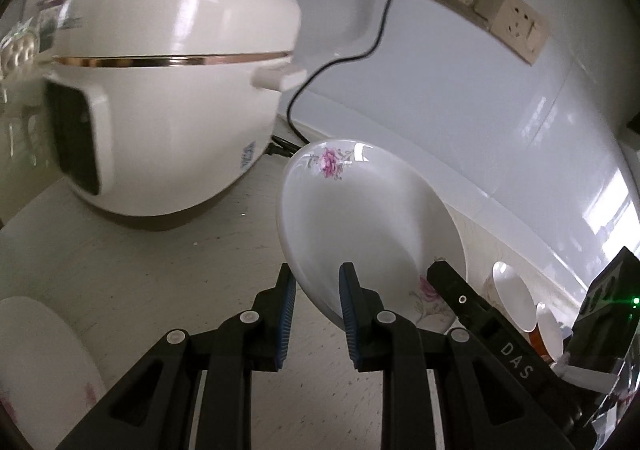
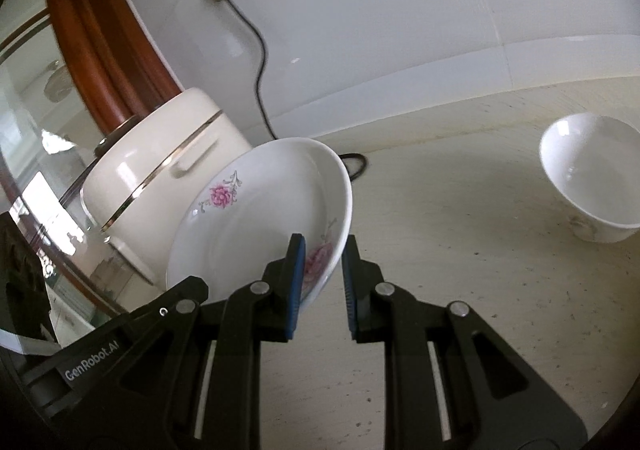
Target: Organize plates and bowls
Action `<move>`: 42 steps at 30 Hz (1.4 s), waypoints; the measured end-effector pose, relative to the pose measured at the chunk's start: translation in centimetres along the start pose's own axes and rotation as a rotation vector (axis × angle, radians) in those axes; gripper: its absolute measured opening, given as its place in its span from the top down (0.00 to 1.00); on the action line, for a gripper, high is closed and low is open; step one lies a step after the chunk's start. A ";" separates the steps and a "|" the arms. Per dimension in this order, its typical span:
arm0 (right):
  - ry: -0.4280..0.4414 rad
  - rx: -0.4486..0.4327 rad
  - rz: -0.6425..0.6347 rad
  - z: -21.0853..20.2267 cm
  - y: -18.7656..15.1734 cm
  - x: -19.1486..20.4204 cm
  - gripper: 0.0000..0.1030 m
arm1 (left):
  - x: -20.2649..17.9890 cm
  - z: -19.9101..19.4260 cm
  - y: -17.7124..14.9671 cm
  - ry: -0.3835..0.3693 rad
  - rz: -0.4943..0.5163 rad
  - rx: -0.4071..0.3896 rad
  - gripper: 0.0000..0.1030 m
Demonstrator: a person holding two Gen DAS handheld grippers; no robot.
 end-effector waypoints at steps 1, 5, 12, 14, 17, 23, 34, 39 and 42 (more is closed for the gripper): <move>0.008 0.000 -0.007 0.0 0.0 0.2 0.79 | 0.2 -0.3 0.0 0.002 -0.004 -0.005 0.78; 0.036 0.004 -0.037 -0.5 -0.4 0.9 0.79 | 1.1 -1.4 0.0 0.009 -0.031 -0.018 0.78; 0.070 0.038 -0.090 -0.4 -1.4 3.1 0.79 | 3.0 -3.0 -0.8 0.029 -0.083 -0.031 0.78; 0.078 0.050 -0.108 0.5 -1.5 4.1 0.79 | 3.7 -3.4 -1.1 0.036 -0.101 -0.032 0.78; 0.089 0.067 -0.137 0.6 -2.1 4.9 0.79 | 4.4 -4.1 -1.4 0.053 -0.116 -0.038 0.78; 0.120 0.095 -0.181 0.8 -3.3 6.4 0.79 | 6.0 -5.3 -2.1 0.071 -0.149 -0.050 0.78; 0.176 0.137 -0.245 0.9 -4.9 8.8 0.79 | 8.5 -7.5 -3.5 0.130 -0.179 -0.076 0.78; 0.220 0.168 -0.268 1.0 -5.5 9.9 0.78 | 9.2 -8.6 -3.7 0.157 -0.195 -0.094 0.78; 0.244 0.183 -0.291 0.8 -6.1 10.9 0.78 | 9.8 -9.2 -3.8 0.170 -0.211 -0.101 0.78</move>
Point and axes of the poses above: each gripper's, at about its wrist camera, not at the fingertips, and z roughly the way its jaws point, x to its left, y to its top, the point moved 5 cm from there along z, roughly the way its jaws point, and after that the axes turned 2 degrees about -x, right-handed, at the moved point
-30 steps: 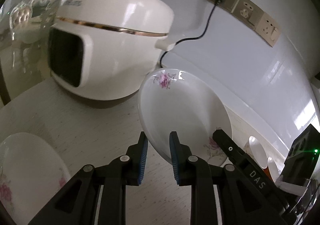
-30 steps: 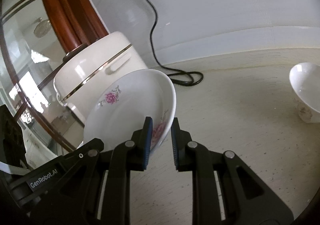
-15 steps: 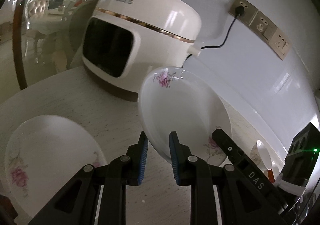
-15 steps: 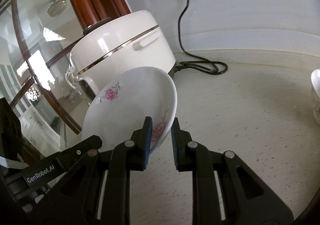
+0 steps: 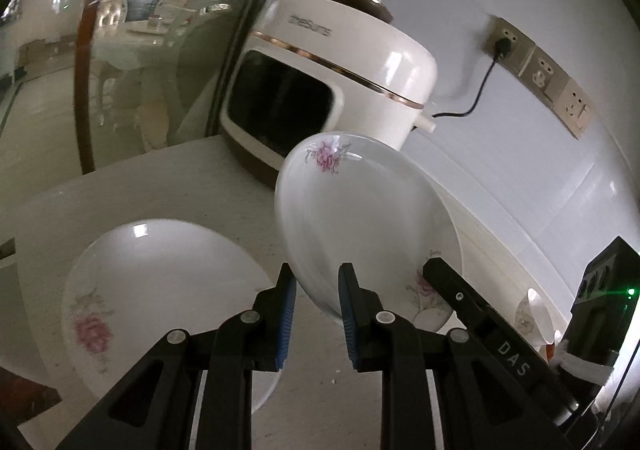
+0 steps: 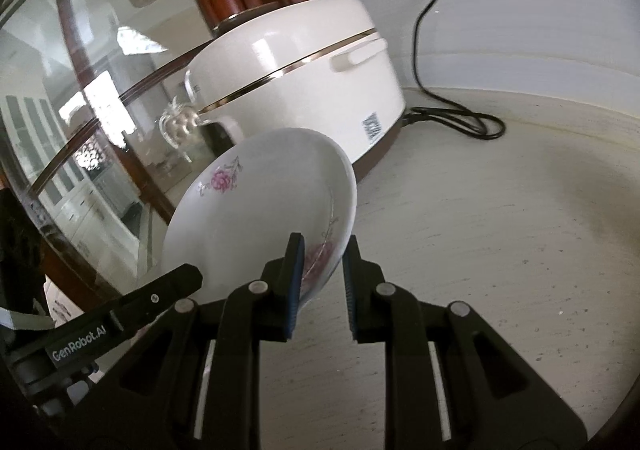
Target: Organize plates and bowls
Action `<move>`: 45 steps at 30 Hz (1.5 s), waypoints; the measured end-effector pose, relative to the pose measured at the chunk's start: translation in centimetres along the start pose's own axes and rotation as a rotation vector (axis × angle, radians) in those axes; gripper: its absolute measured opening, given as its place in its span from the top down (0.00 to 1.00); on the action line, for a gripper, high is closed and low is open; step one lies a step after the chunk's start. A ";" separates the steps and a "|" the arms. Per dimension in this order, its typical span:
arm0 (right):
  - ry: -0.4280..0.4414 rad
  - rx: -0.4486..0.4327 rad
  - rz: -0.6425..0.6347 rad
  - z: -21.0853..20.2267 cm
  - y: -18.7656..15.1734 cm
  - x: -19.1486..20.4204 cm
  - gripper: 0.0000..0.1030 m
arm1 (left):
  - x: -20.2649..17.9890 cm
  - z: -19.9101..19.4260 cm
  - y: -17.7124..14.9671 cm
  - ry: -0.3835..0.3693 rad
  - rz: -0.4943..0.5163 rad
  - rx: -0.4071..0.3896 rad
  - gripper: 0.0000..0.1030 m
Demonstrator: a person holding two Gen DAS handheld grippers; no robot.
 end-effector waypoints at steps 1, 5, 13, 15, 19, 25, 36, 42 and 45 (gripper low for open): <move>0.007 0.005 -0.010 0.1 -0.1 0.4 0.78 | 0.3 -0.3 -0.1 0.006 -0.005 -0.003 0.78; 0.038 0.028 -0.048 0.3 -0.6 1.8 0.77 | 1.4 -1.2 -0.2 0.039 -0.015 -0.018 0.78; 0.114 0.117 -0.140 1.5 -2.4 5.2 0.77 | 4.7 -2.2 -1.1 0.115 -0.072 -0.005 0.78; 0.130 0.137 -0.163 1.7 -2.9 6.0 0.77 | 5.5 -2.6 -1.6 0.133 -0.086 0.001 0.78; 0.155 0.174 -0.206 2.1 -3.8 7.3 0.76 | 7.1 -3.1 -2.3 0.159 -0.117 0.017 0.78; 0.173 0.227 -0.237 2.9 -4.4 7.5 0.76 | 7.8 -4.0 -3.3 0.180 -0.124 0.027 0.78; 0.175 0.303 -0.283 4.4 -5.0 7.5 0.76 | 8.1 -4.7 -3.8 0.207 -0.102 0.037 0.78; 0.161 0.314 -0.312 4.3 -5.5 8.2 0.74 | 7.9 -4.9 -4.2 0.231 -0.079 0.043 0.77; 0.163 0.318 -0.325 4.8 -5.5 8.7 0.73 | 7.7 -5.0 -4.3 0.257 -0.062 0.044 0.77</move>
Point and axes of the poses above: each gripper's, at about its wrist camera, not at the fingertips, and z roughly the way its jaws point, x to its left, y to its top, the point moved 5 cm from there along z, roughly the way its jaws point, and after that the axes turned 2 degrees about -x, right-handed, at the moved point
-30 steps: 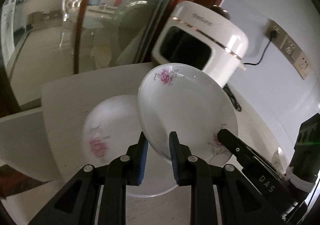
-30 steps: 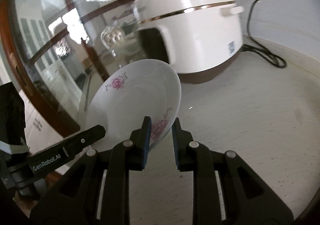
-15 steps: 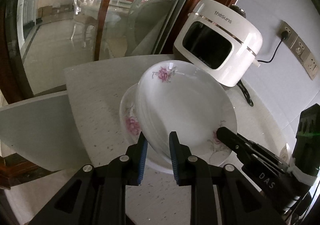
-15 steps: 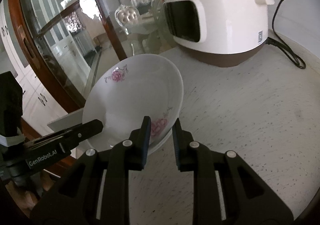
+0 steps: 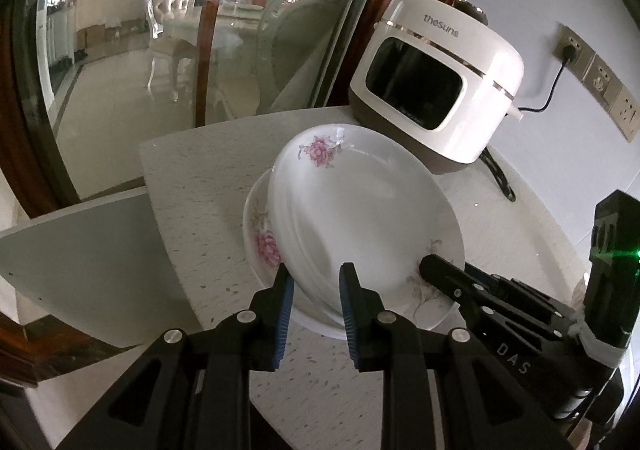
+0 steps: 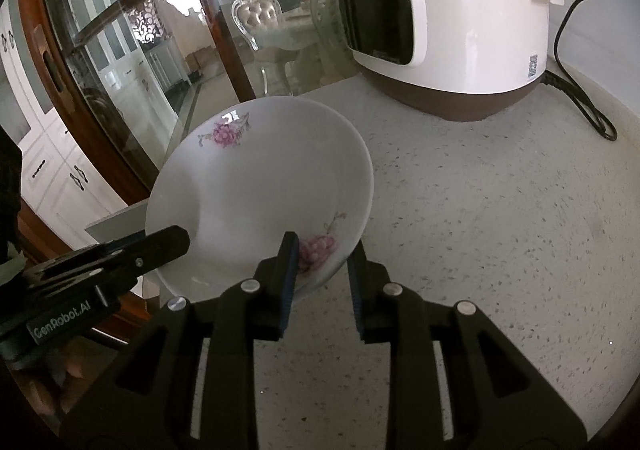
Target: Organize plates and bowls
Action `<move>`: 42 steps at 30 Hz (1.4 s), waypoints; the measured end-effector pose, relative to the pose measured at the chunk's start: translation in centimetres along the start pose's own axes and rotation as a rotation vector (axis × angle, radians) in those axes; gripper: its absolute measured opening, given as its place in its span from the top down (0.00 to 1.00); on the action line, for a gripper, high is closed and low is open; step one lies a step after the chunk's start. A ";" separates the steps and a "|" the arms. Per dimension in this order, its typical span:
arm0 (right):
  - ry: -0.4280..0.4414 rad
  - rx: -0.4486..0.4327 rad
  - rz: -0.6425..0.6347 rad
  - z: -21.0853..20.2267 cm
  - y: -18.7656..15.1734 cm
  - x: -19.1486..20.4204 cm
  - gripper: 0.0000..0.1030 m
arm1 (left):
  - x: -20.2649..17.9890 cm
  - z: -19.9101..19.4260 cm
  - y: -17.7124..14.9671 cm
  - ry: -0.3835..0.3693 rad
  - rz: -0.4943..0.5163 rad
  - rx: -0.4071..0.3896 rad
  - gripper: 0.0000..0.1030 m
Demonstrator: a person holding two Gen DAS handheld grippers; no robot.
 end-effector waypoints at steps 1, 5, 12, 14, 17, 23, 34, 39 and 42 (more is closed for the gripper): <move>0.001 0.002 -0.001 0.1 0.0 0.0 0.73 | -0.1 0.0 -0.1 0.007 0.003 -0.002 0.76; -0.008 0.004 -0.016 0.4 0.2 0.4 0.73 | -0.2 0.0 -0.2 0.032 0.024 -0.001 0.74; -0.021 -0.003 -0.040 0.5 -0.2 0.5 0.72 | -0.6 -0.2 -0.6 0.105 0.080 -0.011 0.65; -0.017 -0.006 -0.042 0.5 -0.1 0.5 0.71 | -0.4 -0.2 -0.7 0.118 0.082 -0.014 0.62; -0.026 -0.008 -0.063 0.6 -0.2 0.6 0.67 | -0.1 -0.1 -0.6 0.134 0.079 -0.017 0.57; -0.052 -0.011 -0.100 0.8 -0.5 0.8 0.65 | 0.8 -0.1 -0.6 0.139 0.047 -0.019 0.50; -0.077 -0.004 -0.089 1.0 -0.4 0.5 0.43 | 3.5 1.2 -0.8 -0.073 -0.155 0.047 0.66; -0.110 -0.012 -0.096 0.9 -0.1 0.5 0.59 | 3.2 2.6 0.1 -0.091 -0.161 0.058 0.69; -0.124 -0.030 -0.062 0.8 0.0 -0.5 0.59 | 2.4 3.5 0.7 -0.096 -0.154 0.056 0.70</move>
Point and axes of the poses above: each gripper's, at about its wrist camera, not at the fingertips, and z roughly the way its jaws point, x to its left, y to its top, the point moved 5 cm from there along z, roughly the way its jaws point, and after that the axes turned 2 degrees about -x, right-handed, at the moved point
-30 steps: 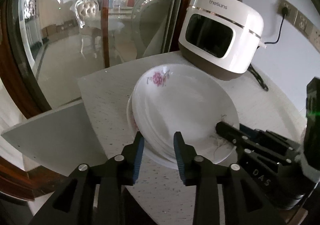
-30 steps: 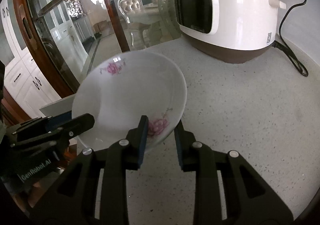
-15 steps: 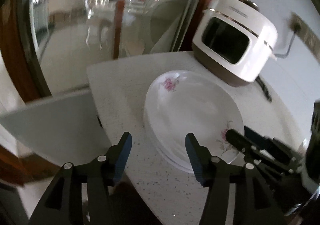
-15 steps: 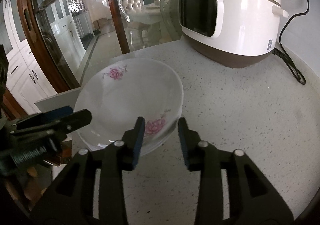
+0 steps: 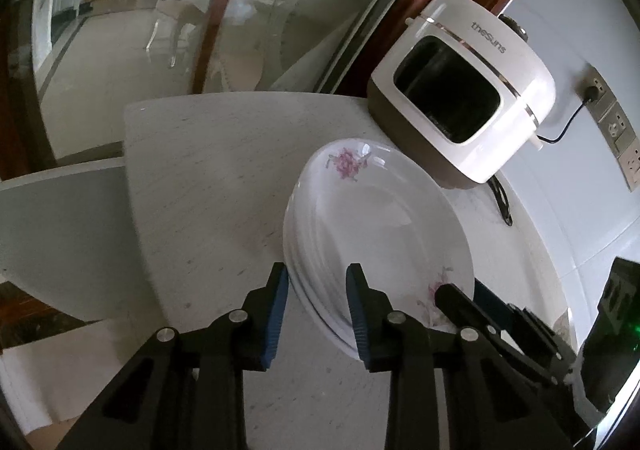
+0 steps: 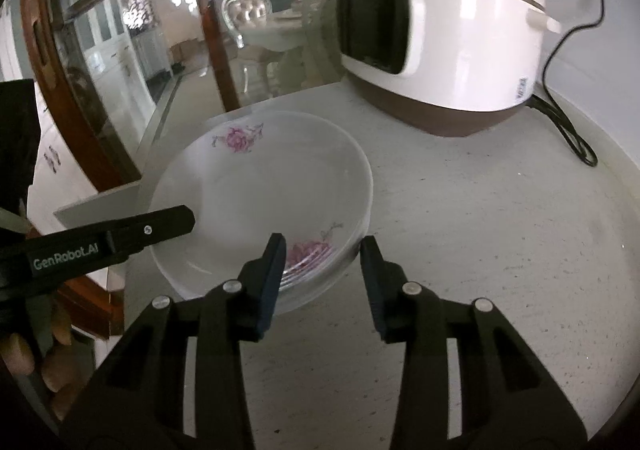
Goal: Organize plates and bowls
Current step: 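Lower both plates onto the flowered plate stack and open both grippers, then move both open grippers back past the rice cooker toward the white bowls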
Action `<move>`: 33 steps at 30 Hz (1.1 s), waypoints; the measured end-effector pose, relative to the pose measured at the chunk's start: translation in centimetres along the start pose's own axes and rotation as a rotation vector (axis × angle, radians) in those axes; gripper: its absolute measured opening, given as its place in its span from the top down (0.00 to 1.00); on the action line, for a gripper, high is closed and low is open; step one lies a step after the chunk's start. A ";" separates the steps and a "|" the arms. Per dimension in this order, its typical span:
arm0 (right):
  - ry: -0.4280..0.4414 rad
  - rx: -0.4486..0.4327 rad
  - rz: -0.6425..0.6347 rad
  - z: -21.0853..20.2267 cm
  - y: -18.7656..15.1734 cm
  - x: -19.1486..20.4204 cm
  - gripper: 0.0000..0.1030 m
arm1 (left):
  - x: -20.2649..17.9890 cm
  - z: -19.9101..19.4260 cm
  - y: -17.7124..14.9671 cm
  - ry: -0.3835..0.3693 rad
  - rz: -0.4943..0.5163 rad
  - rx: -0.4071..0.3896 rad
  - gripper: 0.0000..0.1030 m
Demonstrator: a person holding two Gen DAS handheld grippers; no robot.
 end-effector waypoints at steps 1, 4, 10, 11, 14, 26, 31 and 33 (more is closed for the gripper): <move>-0.007 -0.003 0.019 0.1 0.1 -0.5 0.59 | -0.4 0.4 0.2 -0.001 0.006 0.003 0.70; -0.046 -0.013 0.052 0.2 0.2 -1.7 0.59 | -1.6 1.4 0.6 -0.005 0.022 0.008 0.70; -0.103 -0.024 0.106 0.0 0.3 -3.7 0.56 | -3.6 2.9 0.8 -0.022 0.051 0.019 0.70; -0.108 -0.025 0.113 -0.1 0.2 -3.9 0.56 | -3.9 3.1 0.8 -0.025 0.052 0.018 0.70; -0.122 -0.032 0.149 -0.5 0.2 -4.7 0.50 | -4.2 3.4 0.7 -0.036 0.045 0.028 0.62; -0.309 -0.201 0.376 -6.4 0.3 -10.3 0.23 | -6.5 -0.4 1.6 -0.071 0.062 -0.139 0.50; -0.398 -0.212 0.485 -9.2 0.3 -13.4 0.23 | -10.8 -1.2 1.1 -0.156 0.154 -0.146 0.47; -0.414 -0.231 0.524 -10.9 0.3 -14.5 0.22 | -12.7 -1.7 1.1 -0.184 0.189 -0.148 0.47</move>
Point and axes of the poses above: each gripper's, at about its wrist camera, not at the fingertips, and z roughly the way its jaws point, x to its left, y to its top, the point moved 5 cm from there along z, roughly the way its jaws point, and after that the axes turned 2 degrees about -x, right-handed, at the moved point
